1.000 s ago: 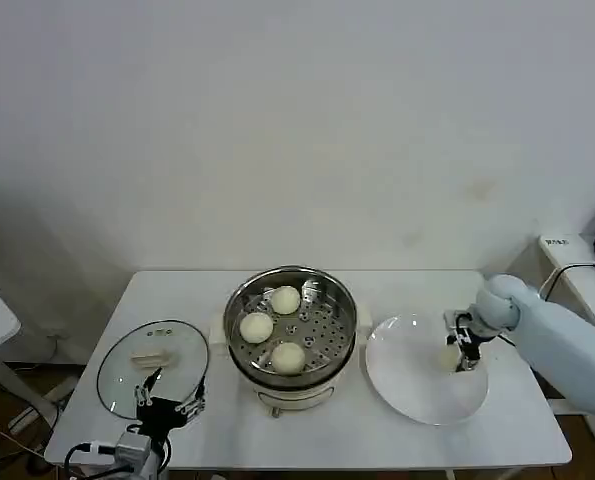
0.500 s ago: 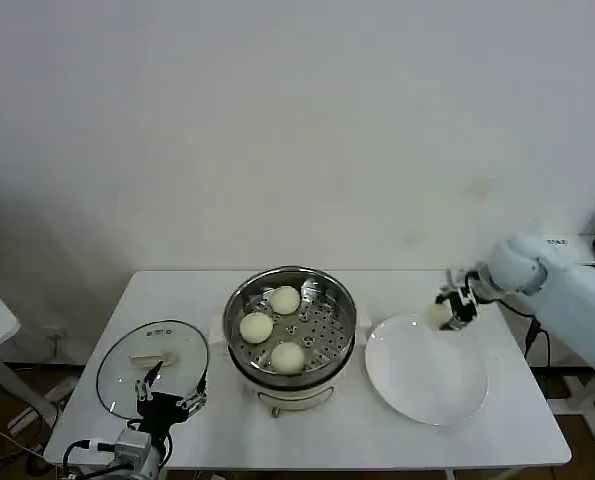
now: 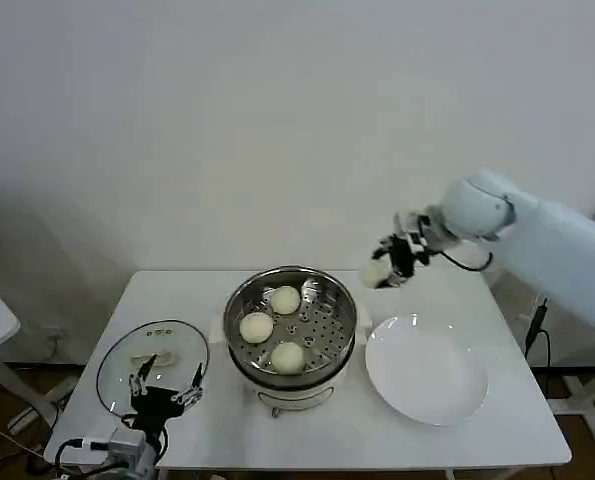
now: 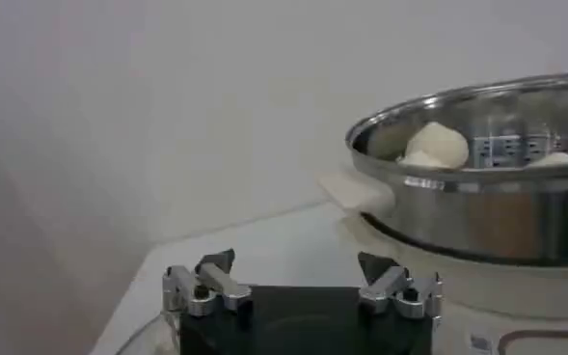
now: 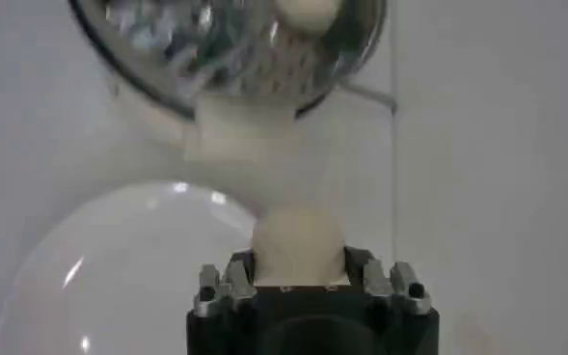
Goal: Take steamed baozi put them in steamer then cover it.
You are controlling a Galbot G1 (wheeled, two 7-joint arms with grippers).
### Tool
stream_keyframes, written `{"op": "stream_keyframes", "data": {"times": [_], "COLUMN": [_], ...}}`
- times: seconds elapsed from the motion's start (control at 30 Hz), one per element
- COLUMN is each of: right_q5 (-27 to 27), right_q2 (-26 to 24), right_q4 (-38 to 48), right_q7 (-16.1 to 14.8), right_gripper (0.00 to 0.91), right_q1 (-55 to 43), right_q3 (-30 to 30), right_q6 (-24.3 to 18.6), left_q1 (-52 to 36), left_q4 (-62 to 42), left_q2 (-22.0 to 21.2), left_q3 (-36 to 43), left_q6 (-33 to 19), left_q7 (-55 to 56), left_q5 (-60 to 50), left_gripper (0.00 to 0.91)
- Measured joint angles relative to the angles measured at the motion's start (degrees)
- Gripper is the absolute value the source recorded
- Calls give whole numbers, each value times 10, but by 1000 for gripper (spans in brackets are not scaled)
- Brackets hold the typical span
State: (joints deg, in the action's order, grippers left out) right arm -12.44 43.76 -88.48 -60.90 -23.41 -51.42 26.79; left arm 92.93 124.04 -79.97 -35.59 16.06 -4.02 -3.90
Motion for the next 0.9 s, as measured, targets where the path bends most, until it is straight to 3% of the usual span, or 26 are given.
{"op": "stream_keyframes", "data": {"times": [0.37, 0.9], "right_q5": [-82, -94], "right_q2": [95, 127], "right_q4": [15, 29], "right_q7": [24, 26], "right_gripper": [615, 625], "right_q1": [-59, -36], "right_q3": [-82, -178], "right_q6": [34, 48], "left_q1": [-3, -6], "left_q4": [10, 17], "left_q2": [2, -2], "left_q3": [-9, -6], "left_q6": [2, 1], "left_q7": [4, 3], "left_q5": [-3, -5], "left_gripper": [907, 907]}}
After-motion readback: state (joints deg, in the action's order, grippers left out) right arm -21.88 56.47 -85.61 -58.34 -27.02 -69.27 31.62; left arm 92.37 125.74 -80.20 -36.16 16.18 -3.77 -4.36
